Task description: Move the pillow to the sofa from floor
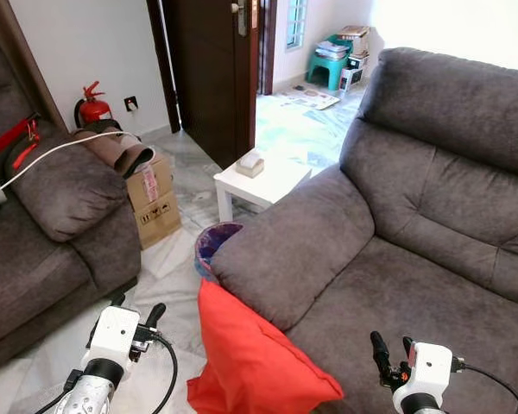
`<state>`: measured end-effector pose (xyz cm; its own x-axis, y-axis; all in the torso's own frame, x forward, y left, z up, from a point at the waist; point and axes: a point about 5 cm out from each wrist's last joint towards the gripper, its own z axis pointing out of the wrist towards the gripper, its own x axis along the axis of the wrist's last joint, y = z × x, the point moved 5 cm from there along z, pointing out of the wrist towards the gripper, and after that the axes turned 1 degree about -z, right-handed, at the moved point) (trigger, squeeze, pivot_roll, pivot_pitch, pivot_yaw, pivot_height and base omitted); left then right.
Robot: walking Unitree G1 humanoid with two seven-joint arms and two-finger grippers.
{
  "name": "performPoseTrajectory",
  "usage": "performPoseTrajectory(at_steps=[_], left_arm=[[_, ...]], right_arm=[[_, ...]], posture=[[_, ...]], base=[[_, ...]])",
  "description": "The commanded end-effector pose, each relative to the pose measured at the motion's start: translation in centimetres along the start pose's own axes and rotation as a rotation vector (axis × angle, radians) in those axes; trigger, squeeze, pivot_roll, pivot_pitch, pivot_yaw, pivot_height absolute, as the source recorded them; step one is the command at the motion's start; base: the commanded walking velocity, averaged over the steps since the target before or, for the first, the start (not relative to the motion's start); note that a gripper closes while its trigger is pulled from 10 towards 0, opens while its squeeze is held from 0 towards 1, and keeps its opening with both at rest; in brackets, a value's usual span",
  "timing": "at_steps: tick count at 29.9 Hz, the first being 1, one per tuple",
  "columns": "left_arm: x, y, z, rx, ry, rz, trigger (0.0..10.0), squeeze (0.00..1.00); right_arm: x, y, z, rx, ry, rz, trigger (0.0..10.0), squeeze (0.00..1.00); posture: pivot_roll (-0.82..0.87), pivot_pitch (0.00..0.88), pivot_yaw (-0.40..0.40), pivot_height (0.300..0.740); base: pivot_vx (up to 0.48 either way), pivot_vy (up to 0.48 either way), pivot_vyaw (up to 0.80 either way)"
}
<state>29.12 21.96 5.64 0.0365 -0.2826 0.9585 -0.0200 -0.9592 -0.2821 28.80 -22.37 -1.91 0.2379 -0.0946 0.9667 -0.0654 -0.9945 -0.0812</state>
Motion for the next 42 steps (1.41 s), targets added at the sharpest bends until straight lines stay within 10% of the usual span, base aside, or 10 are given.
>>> performPoseTrajectory(at_steps=[1,7,8,13,15,26,27,30,32,42], left_arm=[[-0.4,0.2,-0.1,-0.007,-0.021,-0.007,10.0,0.0],[-0.5,0.4,-0.2,-0.008,-0.025,-0.011,10.0,0.0],[-0.5,0.5,-0.2,-0.008,-0.026,-0.012,10.0,0.0],[-0.5,0.5,-0.2,-0.008,-0.028,-0.014,10.0,0.0],[-0.5,0.5,-0.2,-0.007,-0.029,-0.014,10.0,0.0],[-0.5,0.9,-0.1,-0.013,-0.026,-0.025,10.0,0.0],[-0.5,1.0,-0.1,-0.015,-0.026,-0.027,10.0,0.0],[-0.6,1.2,-0.2,-0.033,-0.03,-0.048,10.0,0.0],[-0.7,1.3,-0.2,-0.035,-0.035,-0.056,10.0,0.0],[-0.6,1.2,-0.2,-0.033,-0.032,-0.055,10.0,0.0]], right_arm=[[-0.2,0.0,-0.1,0.001,-0.001,0.02,10.0,0.0],[-0.3,-0.2,-0.2,0.013,-0.007,0.031,10.0,0.09],[-0.4,0.0,-0.3,0.005,-0.005,0.039,10.0,1.0],[-0.5,0.1,-0.3,0.004,-0.01,0.038,10.0,1.0],[-0.6,0.1,-0.3,0.007,-0.015,0.032,10.0,0.0],[-0.5,-0.3,-0.1,0.03,-0.018,0.05,10.0,0.04],[-0.5,-0.3,-0.2,0.031,-0.016,0.054,10.0,1.0],[-0.6,-0.4,-0.1,0.034,-0.02,0.07,10.0,1.0],[-0.6,-0.8,0.0,0.069,-0.027,0.086,10.0,0.0],[-0.5,-2.0,0.2,0.124,-0.029,0.09,10.0,0.0]], posture=[[0.12,0.081,0.0,0.635],[0.12,0.081,-0.004,0.635],[0.12,0.081,-0.005,0.635],[0.12,0.081,-0.006,0.635],[0.12,0.08,-0.006,0.635],[0.12,0.079,-0.009,0.635],[0.12,0.078,-0.01,0.635],[0.12,0.079,-0.009,0.635],[0.12,0.081,-0.008,0.635],[0.12,0.082,-0.006,0.635]], base=[[0.0,0.0,0.0],[0.0,0.0,0.0],[0.0,0.0,0.0],[0.0,0.0,0.0],[0.0,0.0,0.0],[0.0,0.0,0.0],[0.0,0.0,0.0],[0.0,0.0,0.0],[0.0,0.0,0.0],[0.0,0.0,0.0]])
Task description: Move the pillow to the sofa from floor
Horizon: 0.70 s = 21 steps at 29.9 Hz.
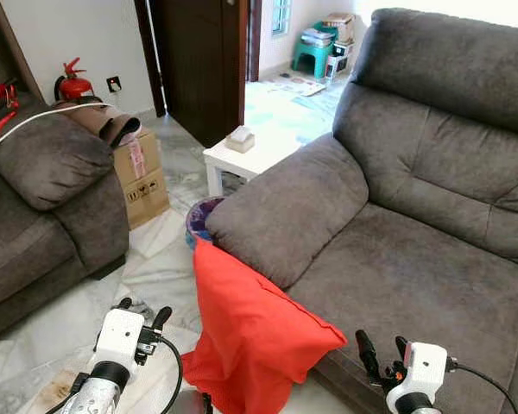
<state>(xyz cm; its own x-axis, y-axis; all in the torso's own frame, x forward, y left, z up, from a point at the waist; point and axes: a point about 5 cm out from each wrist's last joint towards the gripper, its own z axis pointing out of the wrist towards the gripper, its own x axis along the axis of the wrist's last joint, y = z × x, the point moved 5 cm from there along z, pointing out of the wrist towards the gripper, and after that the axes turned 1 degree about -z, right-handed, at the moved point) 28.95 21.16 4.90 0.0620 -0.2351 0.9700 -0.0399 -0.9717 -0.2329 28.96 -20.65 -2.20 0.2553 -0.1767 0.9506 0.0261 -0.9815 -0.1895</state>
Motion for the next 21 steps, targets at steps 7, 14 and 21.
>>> performPoseTrajectory(at_steps=[7,14,21], left_arm=[[-0.13,0.01,-0.07,0.005,-0.009,-0.029,10.0,0.0],[-0.02,0.04,0.06,0.0,-0.008,-0.03,10.0,0.0],[0.14,0.24,0.03,-0.008,0.002,-0.009,10.0,0.0]], right_arm=[[-0.08,-0.3,-0.01,0.002,0.002,-0.009,10.0,0.0],[0.0,-0.31,-0.03,0.001,0.009,-0.028,10.0,0.0],[-0.1,-1.09,0.07,0.038,0.006,-0.057,10.0,0.0]], posture=[[0.12,0.084,-0.005,0.635],[0.12,0.082,-0.007,0.635],[0.12,0.085,-0.009,0.635]], base=[[0.0,0.0,0.0],[0.301,0.0,0.0],[0.167,0.0,0.07]])
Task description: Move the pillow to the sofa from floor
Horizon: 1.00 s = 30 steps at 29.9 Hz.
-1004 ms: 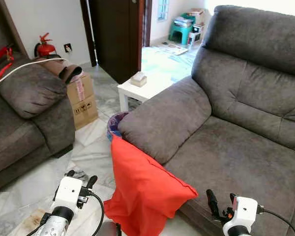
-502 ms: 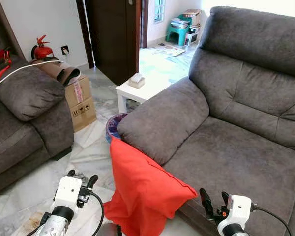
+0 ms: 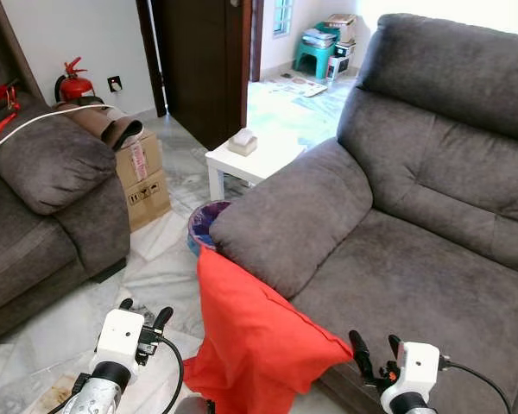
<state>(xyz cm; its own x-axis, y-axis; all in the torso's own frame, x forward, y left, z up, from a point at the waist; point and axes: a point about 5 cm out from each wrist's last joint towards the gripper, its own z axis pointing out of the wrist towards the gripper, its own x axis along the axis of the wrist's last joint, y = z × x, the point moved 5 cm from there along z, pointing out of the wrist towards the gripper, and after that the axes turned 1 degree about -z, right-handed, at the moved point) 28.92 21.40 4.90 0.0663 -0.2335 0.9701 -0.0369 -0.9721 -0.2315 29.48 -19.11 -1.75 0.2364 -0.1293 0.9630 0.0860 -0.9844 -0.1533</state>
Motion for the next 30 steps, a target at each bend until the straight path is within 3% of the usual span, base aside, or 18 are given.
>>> performPoseTrajectory(at_steps=[1,6,15,19,22,23,25,30], left_arm=[[0.2,0.5,0.1,-0.012,0.006,-0.012,10.0,0.0],[0.0,0.7,0.0,-0.02,0.0,-0.022,10.0,0.0],[0.1,1.0,0.1,-0.033,0.005,-0.016,10.0,0.0],[-1.4,1.2,-0.4,-0.072,-0.046,0.008,10.0,0.0],[-3.3,-0.5,-1.5,-0.024,-0.109,0.095,10.0,0.0],[-3.9,-2.4,-2.0,0.057,-0.134,0.096,10.0,0.0],[-4.4,-4.0,-2.5,0.124,-0.159,0.099,10.0,0.0],[-5.0,-4.9,-3.4,0.143,-0.181,0.126,10.0,0.0]], right_arm=[[-0.4,0.5,-0.5,-0.013,-0.012,-0.007,10.0,0.0],[-0.2,0.8,-0.4,-0.021,-0.005,-0.007,10.0,0.0],[0.1,1.4,0.0,-0.02,-0.021,0.006,10.0,0.0],[-0.2,0.9,0.6,0.011,-0.067,-0.038,10.0,0.0],[-0.3,0.7,0.8,0.014,-0.081,-0.041,10.0,0.0],[-0.2,0.9,1.0,0.006,-0.081,-0.034,10.0,0.0],[-0.1,1.1,1.1,0.0,-0.083,-0.028,10.0,0.0],[0.2,0.8,1.7,0.021,-0.096,-0.032,10.0,0.0]], posture=[[0.12,0.086,-0.01,0.635],[0.12,0.085,-0.01,0.635],[0.12,0.081,-0.013,0.635],[0.13,0.082,-0.011,0.635],[0.12,0.084,-0.009,0.635],[0.13,0.083,-0.008,0.635],[0.15,0.086,-0.009,0.635],[0.15,0.093,-0.013,0.635]], base=[[0.0,0.0,0.51],[0.0,0.0,0.77],[0.0,0.0,0.0],[0.0,0.0,0.0],[0.0,0.0,0.0],[0.0,0.0,0.0],[0.0,0.0,0.0],[0.0,0.0,0.0]])
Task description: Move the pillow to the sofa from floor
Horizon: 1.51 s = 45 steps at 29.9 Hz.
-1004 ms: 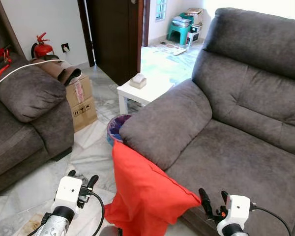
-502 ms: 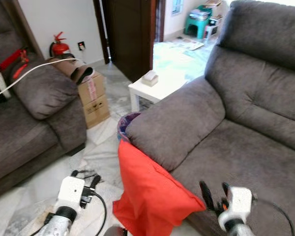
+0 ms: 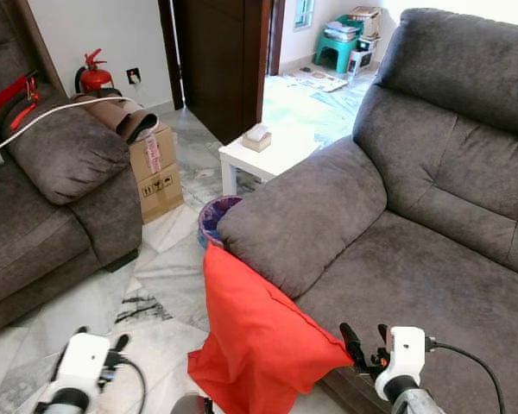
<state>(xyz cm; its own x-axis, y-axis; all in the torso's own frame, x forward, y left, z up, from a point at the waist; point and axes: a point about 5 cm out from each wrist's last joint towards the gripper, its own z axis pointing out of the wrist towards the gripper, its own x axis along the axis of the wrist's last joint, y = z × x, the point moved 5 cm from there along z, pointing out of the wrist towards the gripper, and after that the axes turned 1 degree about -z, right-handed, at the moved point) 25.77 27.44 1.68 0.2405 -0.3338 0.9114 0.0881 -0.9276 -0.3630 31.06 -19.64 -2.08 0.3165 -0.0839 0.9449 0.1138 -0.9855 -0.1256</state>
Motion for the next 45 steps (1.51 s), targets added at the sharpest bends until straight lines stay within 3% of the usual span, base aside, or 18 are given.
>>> performPoseTrajectory(at_steps=[1,3,4,5,6,13,14,18,31,39,45], left_arm=[[-0.3,0.2,-0.3,-0.004,-0.004,0.009,10.0,0.0],[-0.2,0.5,-0.2,-0.013,0.002,0.019,10.0,0.0],[-0.2,0.9,-0.2,-0.023,0.005,0.021,10.0,0.0],[-0.1,1.2,-0.2,-0.03,0.007,0.022,10.0,0.0],[0.0,1.5,-0.1,-0.039,0.012,0.021,10.0,0.0],[0.0,1.9,-0.3,-0.061,0.009,0.019,10.0,0.0],[-0.1,2.0,-0.4,-0.064,0.006,0.021,10.0,0.0],[0.0,2.7,-0.6,-0.09,0.013,0.018,10.0,0.0],[-0.2,3.0,-1.2,-0.111,0.002,0.003,10.0,0.0],[-0.1,3.4,-1.7,-0.115,-0.001,-0.026,10.0,0.0],[0.2,3.3,-1.7,-0.114,0.009,-0.028,10.0,0.0]], right_arm=[[0.1,0.0,0.3,0.011,-0.015,0.005,10.0,0.0],[-0.3,-0.5,0.5,0.049,-0.051,0.016,10.0,0.0],[-0.6,-0.9,0.5,0.08,-0.072,0.027,10.0,0.74],[-0.8,-1.1,0.5,0.101,-0.085,0.036,10.0,0.74],[-1.0,-1.5,0.5,0.133,-0.1,0.055,10.0,1.0],[-1.3,-3.1,1.0,0.249,-0.18,0.011,10.0,0.98],[-1.0,-3.4,1.3,0.267,-0.189,-0.001,10.0,0.0],[-0.2,-3.8,2.1,0.264,-0.186,-0.001,10.0,0.0],[-1.6,-6.6,1.9,0.396,-0.28,-0.078,10.0,0.0],[-0.6,-6.4,2.7,0.357,-0.265,-0.104,10.0,0.0],[1.5,-5.7,3.7,0.264,-0.172,-0.054,10.0,0.0]], posture=[[0.15,0.093,-0.013,0.635],[0.16,0.098,-0.012,0.635],[0.16,0.097,-0.013,0.635],[0.16,0.097,-0.013,0.635],[0.16,0.102,-0.012,0.635],[0.17,0.111,-0.009,0.635],[0.18,0.113,-0.011,0.635],[0.19,0.119,-0.016,0.635],[0.22,0.142,-0.029,0.635],[0.22,0.158,-0.033,0.635],[0.23,0.166,-0.031,0.635]], base=[[0.0,0.0,0.0],[0.0,0.0,0.0],[0.0,0.0,0.0],[0.0,0.0,0.0],[0.0,0.0,0.0],[0.0,0.0,0.0],[0.0,0.0,0.0],[0.0,0.0,0.0],[0.0,0.0,0.0],[0.0,0.0,0.0],[0.0,0.0,0.0]])
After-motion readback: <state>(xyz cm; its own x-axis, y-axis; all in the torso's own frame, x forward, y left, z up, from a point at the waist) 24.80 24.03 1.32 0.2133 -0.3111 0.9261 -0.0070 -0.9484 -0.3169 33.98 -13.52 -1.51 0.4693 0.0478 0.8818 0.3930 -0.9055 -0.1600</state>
